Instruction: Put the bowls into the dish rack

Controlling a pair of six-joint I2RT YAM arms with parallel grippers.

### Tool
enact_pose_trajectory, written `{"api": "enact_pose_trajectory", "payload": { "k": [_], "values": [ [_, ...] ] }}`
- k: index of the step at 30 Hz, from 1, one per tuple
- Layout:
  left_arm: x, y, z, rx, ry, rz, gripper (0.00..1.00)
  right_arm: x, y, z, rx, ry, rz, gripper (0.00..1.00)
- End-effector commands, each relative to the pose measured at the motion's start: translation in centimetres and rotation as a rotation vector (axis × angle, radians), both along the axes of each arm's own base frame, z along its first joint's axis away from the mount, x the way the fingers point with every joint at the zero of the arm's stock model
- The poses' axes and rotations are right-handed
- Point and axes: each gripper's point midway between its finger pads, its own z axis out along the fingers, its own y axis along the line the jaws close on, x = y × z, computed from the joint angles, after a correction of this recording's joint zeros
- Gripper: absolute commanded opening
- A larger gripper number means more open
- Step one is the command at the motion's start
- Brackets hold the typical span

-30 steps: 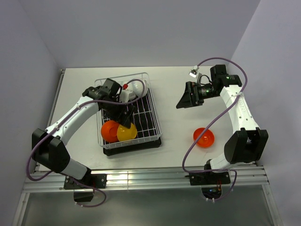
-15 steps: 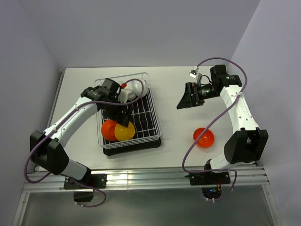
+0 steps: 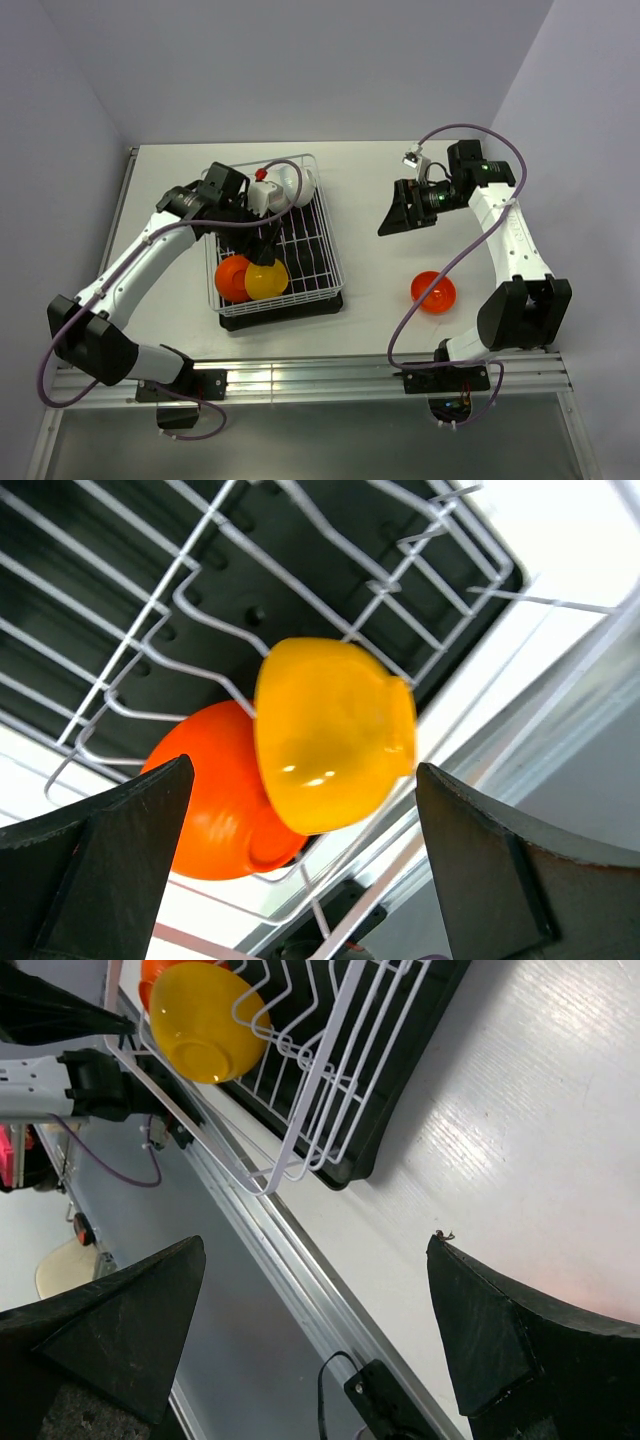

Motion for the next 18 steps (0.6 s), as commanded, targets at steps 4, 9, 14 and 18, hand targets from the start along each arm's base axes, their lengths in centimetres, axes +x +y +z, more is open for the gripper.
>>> {"api": "enact_pose_trajectory", "payload": {
  "k": [4,9,14,18],
  "values": [
    [0.1,-2.1,5.1,-0.168,-0.147,-0.086,0.99,-1.6,-1.0,-0.5,-0.082,-0.038,0.020,0.98],
    [0.6,-2.5,6.7,-0.212,-0.228,-0.107,1.00,-2.4,-3.7,-2.7,-0.196,-0.032,0.006,0.96],
    [1.3,-3.2,8.2,-0.256,-0.319,-0.138,0.99,-2.6,-8.0,-5.7,-0.307,0.013,-0.049,0.92],
    [1.5,-3.4,8.8,-0.267,-0.349,-0.155,0.99,-2.4,-12.4,-8.1,-0.408,0.062,-0.122,0.87]
  ]
}}
